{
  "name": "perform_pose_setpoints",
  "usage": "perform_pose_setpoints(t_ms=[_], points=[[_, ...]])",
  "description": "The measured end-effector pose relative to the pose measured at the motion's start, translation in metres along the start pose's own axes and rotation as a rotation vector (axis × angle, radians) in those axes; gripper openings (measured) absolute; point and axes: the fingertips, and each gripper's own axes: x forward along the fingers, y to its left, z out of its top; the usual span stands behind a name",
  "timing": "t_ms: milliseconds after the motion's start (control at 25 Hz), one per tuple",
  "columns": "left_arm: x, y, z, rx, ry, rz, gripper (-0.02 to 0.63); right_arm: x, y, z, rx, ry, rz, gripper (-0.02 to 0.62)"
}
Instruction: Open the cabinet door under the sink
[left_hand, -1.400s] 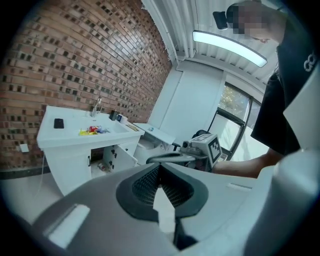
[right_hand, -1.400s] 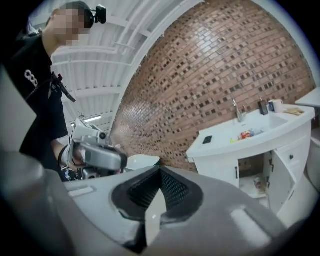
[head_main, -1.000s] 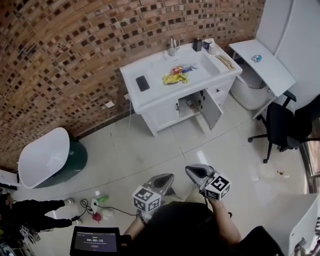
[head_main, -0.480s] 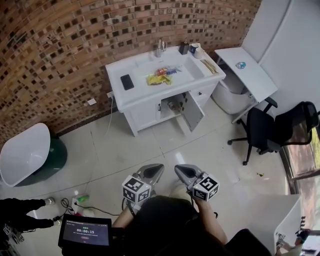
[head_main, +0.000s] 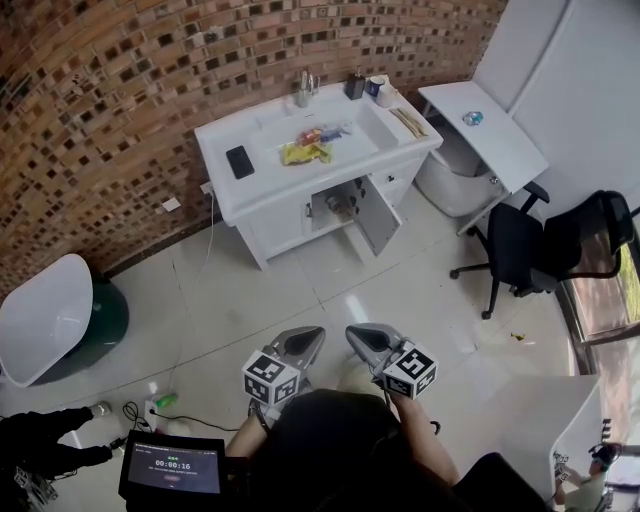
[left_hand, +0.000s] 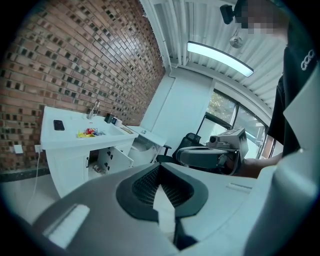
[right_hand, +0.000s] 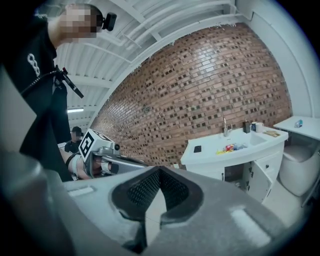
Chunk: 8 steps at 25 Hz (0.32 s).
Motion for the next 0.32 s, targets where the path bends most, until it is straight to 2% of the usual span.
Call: perform_pose_setpoints(t_ms=[320], points=[[0.0073, 0.0061, 0.0002, -0.006, 0.014, 0.004, 0.017, 0.0036, -0.0078, -0.0017, 0.006, 0.014, 0.005, -0.01]])
